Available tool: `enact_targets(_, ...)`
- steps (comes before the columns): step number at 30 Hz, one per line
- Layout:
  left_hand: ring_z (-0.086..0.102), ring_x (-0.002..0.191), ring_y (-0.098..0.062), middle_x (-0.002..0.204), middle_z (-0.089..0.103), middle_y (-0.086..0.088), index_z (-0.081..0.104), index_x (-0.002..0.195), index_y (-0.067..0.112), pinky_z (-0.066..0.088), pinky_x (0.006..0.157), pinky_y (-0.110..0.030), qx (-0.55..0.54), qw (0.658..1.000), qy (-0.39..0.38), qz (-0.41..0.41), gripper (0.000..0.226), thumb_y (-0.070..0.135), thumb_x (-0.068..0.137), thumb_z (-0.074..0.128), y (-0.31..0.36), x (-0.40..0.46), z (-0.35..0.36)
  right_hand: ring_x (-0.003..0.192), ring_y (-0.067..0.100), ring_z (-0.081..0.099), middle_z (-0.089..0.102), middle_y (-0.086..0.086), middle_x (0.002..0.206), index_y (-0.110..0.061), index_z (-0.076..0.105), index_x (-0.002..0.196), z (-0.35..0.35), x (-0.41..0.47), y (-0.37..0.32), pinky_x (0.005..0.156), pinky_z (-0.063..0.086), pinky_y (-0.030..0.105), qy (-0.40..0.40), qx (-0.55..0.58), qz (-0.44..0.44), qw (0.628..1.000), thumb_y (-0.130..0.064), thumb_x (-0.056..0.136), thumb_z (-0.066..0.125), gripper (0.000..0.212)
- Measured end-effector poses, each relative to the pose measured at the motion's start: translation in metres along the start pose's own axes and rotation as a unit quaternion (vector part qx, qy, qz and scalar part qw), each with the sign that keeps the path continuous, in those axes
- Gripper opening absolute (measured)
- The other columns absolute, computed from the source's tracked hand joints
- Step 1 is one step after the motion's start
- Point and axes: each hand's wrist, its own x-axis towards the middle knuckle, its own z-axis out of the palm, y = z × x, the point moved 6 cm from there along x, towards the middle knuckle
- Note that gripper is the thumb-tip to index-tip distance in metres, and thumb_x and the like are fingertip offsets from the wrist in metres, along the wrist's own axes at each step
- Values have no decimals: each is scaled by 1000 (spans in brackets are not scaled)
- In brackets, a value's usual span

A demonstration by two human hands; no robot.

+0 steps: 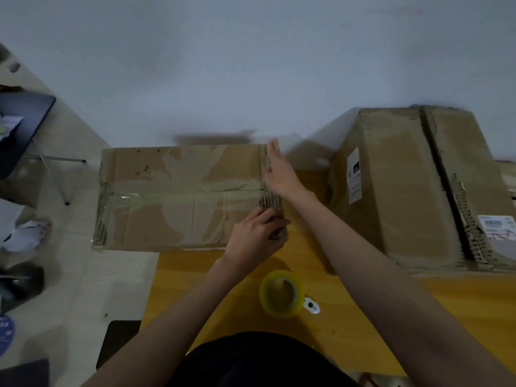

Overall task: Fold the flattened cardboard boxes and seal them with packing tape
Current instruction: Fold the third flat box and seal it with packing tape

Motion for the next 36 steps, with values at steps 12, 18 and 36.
enact_targets(12, 61, 110, -14, 130, 59, 7, 57, 132, 23, 50, 74, -22, -11, 997, 4, -74, 51, 50, 89, 66, -24, 19, -1, 142, 29, 38, 5, -18, 165, -29, 13, 159, -2, 11, 18, 106, 40, 48, 30, -51, -32, 998, -39, 107, 35, 58)
enact_targets(18, -10, 153, -17, 167, -13, -4, -6, 159, 12, 3, 126, -38, 30, 974, -166, -150, 113, 79, 78, 34, -42, 35, 22, 136, 32, 46, 7, -22, 164, -34, 14, 158, -7, 14, 24, 102, 46, 50, 28, -85, -41, 995, -37, 108, 29, 53)
enact_targets(36, -29, 148, -27, 161, -30, -9, -22, 154, 10, -10, 122, -53, 79, 963, -193, -170, 102, 67, 90, 32, -23, 25, 36, 136, 33, 45, 6, -15, 166, -30, 10, 160, -5, 10, 19, 103, 45, 53, 28, -71, -43, 996, -40, 108, 26, 55)
